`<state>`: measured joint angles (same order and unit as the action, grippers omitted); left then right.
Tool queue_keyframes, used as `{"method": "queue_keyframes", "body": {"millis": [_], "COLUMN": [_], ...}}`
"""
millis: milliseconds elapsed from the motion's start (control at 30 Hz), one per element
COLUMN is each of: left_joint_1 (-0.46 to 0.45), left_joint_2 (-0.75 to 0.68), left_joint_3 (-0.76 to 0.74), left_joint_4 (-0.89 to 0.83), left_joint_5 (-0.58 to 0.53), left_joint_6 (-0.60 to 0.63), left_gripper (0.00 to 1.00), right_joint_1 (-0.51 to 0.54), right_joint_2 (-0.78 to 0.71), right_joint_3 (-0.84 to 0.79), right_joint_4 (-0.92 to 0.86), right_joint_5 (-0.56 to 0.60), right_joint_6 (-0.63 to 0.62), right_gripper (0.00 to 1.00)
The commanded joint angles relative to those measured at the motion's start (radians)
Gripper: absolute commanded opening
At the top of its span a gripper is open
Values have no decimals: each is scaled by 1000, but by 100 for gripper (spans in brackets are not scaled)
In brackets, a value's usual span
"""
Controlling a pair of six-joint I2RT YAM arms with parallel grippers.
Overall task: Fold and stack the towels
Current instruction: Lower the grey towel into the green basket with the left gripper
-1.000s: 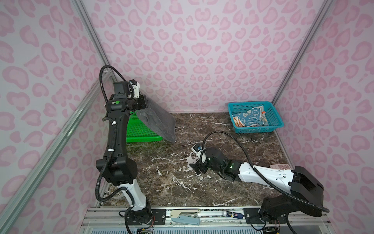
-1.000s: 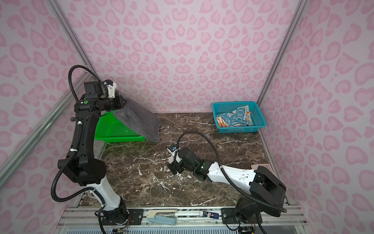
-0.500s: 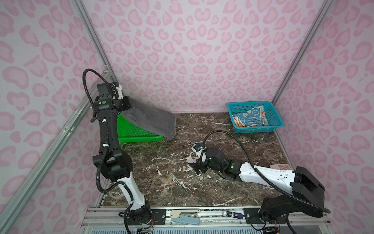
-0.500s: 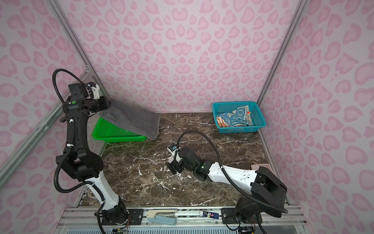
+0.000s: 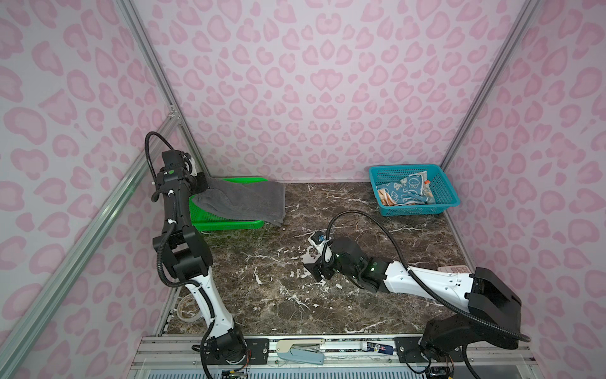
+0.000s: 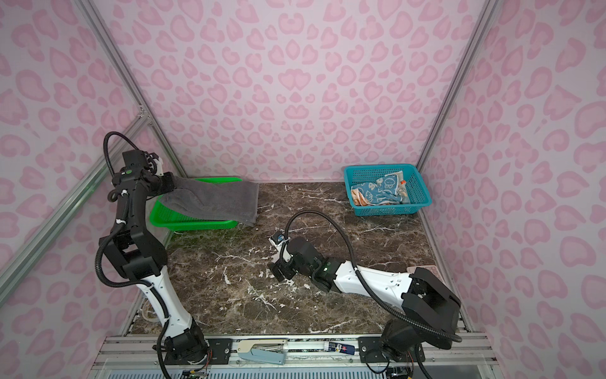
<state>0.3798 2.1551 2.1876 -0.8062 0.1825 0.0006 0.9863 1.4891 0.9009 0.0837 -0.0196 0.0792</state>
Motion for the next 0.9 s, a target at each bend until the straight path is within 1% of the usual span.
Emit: {"method": "queue_keyframes", "body": {"millis": [0,400,533,700,867], "left_joint_1": [2,2,2,2,2], "left_joint_2": [27,117,131,128,130], "left_joint_3": [6,29,30,38,53], "left_joint_4": [61,70,74,81,90], "left_joint_5": [-41,-116,-130,-176,-177], "left_joint_6": [14,42,48,50,50], "left_gripper": [3,3,3,3,4], "right_joint_1": [1,0,-1,-1,-1], "right_joint_2": [13,25,30,39,57], "right_joint_3": [7,2,4,2,12], "right_joint_4": [13,47,44,49,50], "right_joint_5": [6,24,24,20,9], "right_joint_6": [-1,14,12,14,15], "right_gripper": [99,99,99,99,99]}}
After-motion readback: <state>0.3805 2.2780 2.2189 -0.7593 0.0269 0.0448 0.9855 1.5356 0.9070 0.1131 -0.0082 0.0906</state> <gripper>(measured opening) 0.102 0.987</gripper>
